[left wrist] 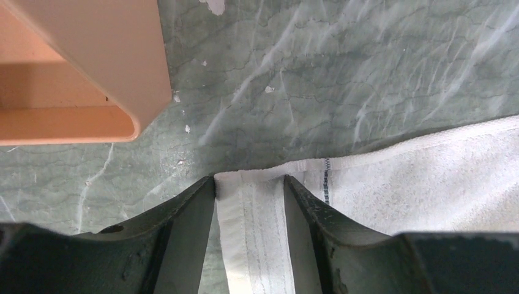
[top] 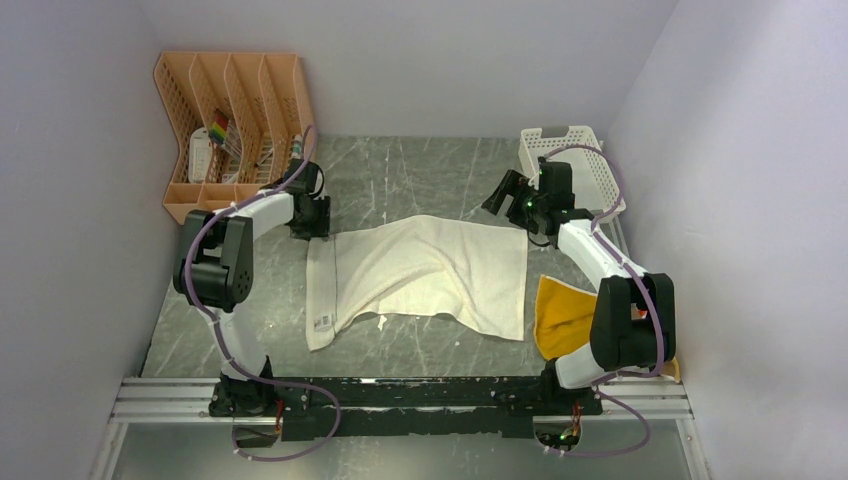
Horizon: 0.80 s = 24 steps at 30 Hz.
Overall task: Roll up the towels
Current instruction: Flatten out the towel at the center of the board.
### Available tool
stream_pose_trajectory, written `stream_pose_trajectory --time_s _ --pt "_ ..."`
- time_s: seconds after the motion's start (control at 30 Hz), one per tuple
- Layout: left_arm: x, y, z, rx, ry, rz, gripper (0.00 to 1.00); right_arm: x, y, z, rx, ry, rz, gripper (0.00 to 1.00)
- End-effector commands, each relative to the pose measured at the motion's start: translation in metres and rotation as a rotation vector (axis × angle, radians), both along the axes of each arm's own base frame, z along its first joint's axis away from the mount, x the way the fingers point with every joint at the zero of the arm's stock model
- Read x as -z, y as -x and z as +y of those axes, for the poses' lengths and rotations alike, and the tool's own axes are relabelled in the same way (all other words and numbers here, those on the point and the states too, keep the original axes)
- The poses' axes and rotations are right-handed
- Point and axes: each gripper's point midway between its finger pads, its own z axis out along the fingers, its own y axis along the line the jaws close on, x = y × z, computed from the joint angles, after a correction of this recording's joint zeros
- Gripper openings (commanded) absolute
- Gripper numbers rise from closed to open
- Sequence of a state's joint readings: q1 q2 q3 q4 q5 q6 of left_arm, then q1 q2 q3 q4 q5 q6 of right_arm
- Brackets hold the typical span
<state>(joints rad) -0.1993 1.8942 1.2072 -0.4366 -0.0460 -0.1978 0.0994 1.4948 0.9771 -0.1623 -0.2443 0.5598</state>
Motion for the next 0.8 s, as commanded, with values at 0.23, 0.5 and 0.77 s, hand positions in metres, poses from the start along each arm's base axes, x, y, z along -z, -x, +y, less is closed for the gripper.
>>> stream_pose_trajectory --time_s 0.23,0.5,0.77 --pt "0.023 0.021 0.007 -0.004 0.002 0.087 0.68 0.001 0.002 0.001 -0.022 0.004 -0.015 0.88" --pt "0.000 0.010 0.016 -0.028 0.151 0.027 0.75 0.004 0.005 0.004 -0.036 -0.003 -0.006 0.88" --pt "0.009 0.021 0.021 -0.027 0.154 0.050 0.63 0.005 0.007 0.005 -0.045 -0.010 0.001 0.87"
